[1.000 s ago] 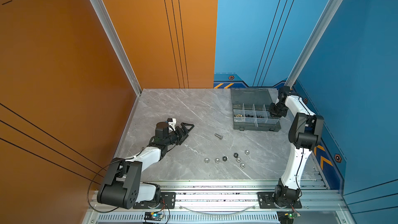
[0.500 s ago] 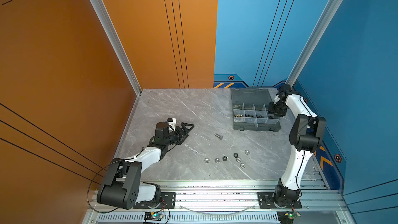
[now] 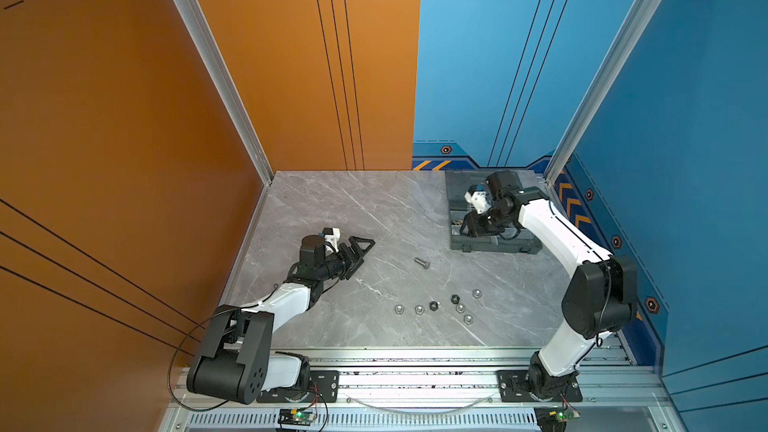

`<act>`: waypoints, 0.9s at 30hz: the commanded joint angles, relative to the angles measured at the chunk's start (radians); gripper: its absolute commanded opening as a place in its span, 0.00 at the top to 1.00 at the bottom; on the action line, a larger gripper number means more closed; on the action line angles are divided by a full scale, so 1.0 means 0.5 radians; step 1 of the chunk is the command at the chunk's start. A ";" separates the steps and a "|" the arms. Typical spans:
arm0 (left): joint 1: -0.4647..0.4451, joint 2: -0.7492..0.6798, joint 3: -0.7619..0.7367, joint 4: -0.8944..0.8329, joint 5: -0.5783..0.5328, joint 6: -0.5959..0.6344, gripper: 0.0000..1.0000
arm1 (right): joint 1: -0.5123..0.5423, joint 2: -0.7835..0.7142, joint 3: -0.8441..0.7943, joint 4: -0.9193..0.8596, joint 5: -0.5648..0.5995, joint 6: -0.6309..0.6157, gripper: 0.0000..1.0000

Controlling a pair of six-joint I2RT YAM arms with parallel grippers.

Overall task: Sort the screws and nuts into containers
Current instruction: 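Move the right gripper back over the remaining hex nuts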

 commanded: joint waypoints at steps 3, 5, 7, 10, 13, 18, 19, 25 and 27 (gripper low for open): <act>0.004 -0.053 -0.022 -0.006 -0.013 0.005 0.02 | 0.301 -0.069 -0.203 -0.039 0.204 -0.072 0.49; 0.006 -0.069 -0.022 -0.031 -0.020 0.015 0.02 | 0.404 -0.069 -0.281 -0.036 0.235 -0.049 0.49; 0.004 -0.077 -0.022 -0.045 -0.024 0.022 0.02 | 0.513 -0.069 -0.353 -0.021 0.270 -0.031 0.49; 0.008 -0.086 -0.018 -0.060 -0.024 0.025 0.02 | 0.683 -0.066 -0.447 0.012 0.322 -0.009 0.49; 0.008 -0.089 -0.026 -0.060 -0.024 0.023 0.02 | 0.822 -0.065 -0.518 0.035 0.336 0.027 0.49; 0.004 -0.105 -0.045 -0.060 -0.035 0.018 0.02 | 0.995 -0.057 -0.573 0.039 0.363 0.101 0.49; 0.004 -0.104 -0.046 -0.059 -0.036 0.018 0.02 | 1.010 -0.054 -0.579 0.043 0.364 0.108 0.49; 0.003 -0.110 -0.042 -0.059 -0.036 0.017 0.02 | 1.058 -0.003 -0.607 0.114 0.407 0.146 0.50; 0.003 -0.112 -0.042 -0.063 -0.036 0.019 0.02 | 1.062 0.014 -0.623 0.162 0.404 0.121 0.50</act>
